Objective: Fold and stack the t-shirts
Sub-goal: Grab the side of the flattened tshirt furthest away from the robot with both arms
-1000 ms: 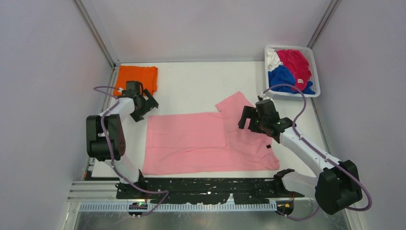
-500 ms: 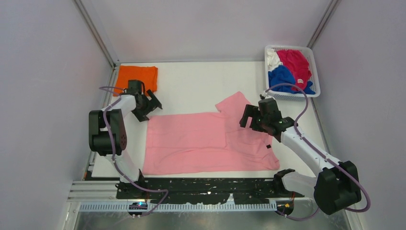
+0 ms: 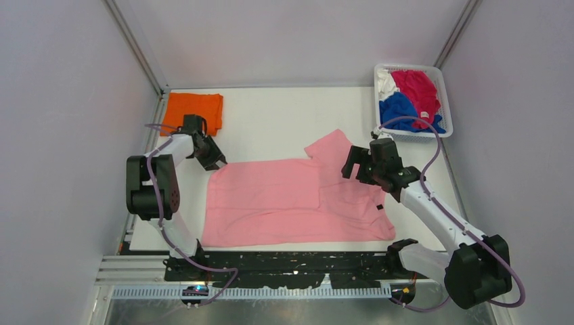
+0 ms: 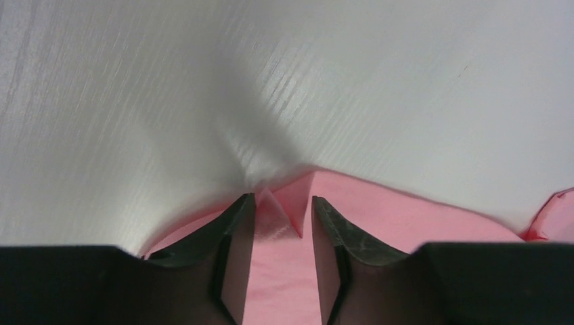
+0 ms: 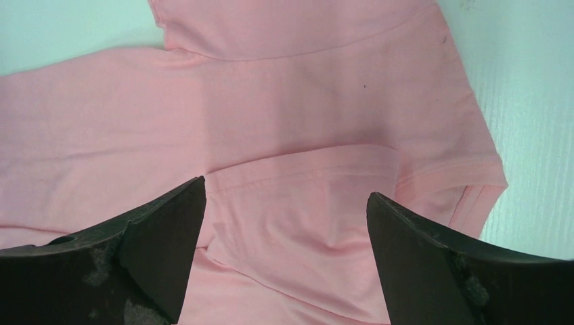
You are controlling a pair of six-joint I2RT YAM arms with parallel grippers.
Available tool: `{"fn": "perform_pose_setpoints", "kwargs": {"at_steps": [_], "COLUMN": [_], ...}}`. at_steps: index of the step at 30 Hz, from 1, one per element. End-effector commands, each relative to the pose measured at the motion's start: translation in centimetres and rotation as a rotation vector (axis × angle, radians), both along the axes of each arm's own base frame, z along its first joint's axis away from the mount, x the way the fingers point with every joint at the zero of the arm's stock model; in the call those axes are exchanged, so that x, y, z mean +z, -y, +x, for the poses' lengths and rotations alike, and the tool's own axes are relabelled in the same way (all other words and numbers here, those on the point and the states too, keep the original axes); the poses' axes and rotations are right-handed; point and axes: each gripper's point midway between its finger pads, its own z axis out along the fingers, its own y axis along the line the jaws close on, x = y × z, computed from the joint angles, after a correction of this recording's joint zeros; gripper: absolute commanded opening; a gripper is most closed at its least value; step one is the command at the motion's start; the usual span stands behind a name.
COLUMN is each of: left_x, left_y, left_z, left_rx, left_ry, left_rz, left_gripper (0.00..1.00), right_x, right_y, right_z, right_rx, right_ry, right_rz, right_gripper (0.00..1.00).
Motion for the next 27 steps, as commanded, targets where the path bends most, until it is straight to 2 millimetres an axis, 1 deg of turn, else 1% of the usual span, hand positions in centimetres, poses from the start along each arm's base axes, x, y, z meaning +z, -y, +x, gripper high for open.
{"fn": "perform_pose_setpoints", "kwargs": {"at_steps": [1, 2, 3, 8, 11, 12, 16, 18, 19, 24, 27], "left_x": [1.3, 1.3, 1.4, 1.0, 1.1, 1.2, 1.2, 1.3, 1.2, 1.4, 2.2], "left_y": [0.2, 0.1, 0.0, -1.0, -0.8, -0.6, -0.3, -0.2, -0.3, 0.2, 0.6], "left_z": [0.6, 0.5, 0.5, -0.3, -0.2, -0.2, -0.1, -0.2, -0.2, -0.4, -0.1], "left_rx": [-0.034, -0.037, -0.038, -0.059, -0.088, -0.098, -0.129, -0.139, -0.142, -0.161, -0.172], "left_ry": [0.021, 0.017, 0.016, -0.061, -0.06, -0.057, -0.052, -0.054, -0.058, -0.035, 0.018], "left_rz": [0.003, 0.009, 0.018, 0.1, 0.095, 0.085, 0.074, 0.071, 0.073, 0.051, 0.034], "left_gripper": [0.31, 0.28, 0.28, 0.28, 0.28, 0.27, 0.08, 0.02, 0.0, 0.0, 0.0], "right_x": [1.8, 1.8, 1.7, 1.5, 1.3, 1.3, 1.3, 1.3, 1.3, 1.3, 1.7], "right_y": [0.5, 0.7, 0.7, 1.1, 1.2, 1.2, 1.2, 1.4, 1.4, 1.4, 1.1], "right_z": [0.7, 0.7, 0.8, 1.0, 1.1, 1.2, 1.3, 1.3, 1.3, 1.6, 2.4], "right_rx": [-0.011, -0.013, -0.015, -0.025, -0.026, -0.025, -0.022, -0.027, -0.029, -0.032, -0.02], "right_ry": [0.06, 0.06, 0.059, 0.048, 0.04, 0.04, 0.04, 0.039, 0.039, 0.044, 0.068], "right_rz": [-0.008, -0.012, -0.013, -0.026, -0.029, -0.029, -0.032, -0.038, -0.04, -0.034, -0.035], "right_gripper": [0.95, 0.95, 0.95, 0.95, 0.95, 0.95, 0.96, 0.95, 0.95, 0.95, 0.95]}}
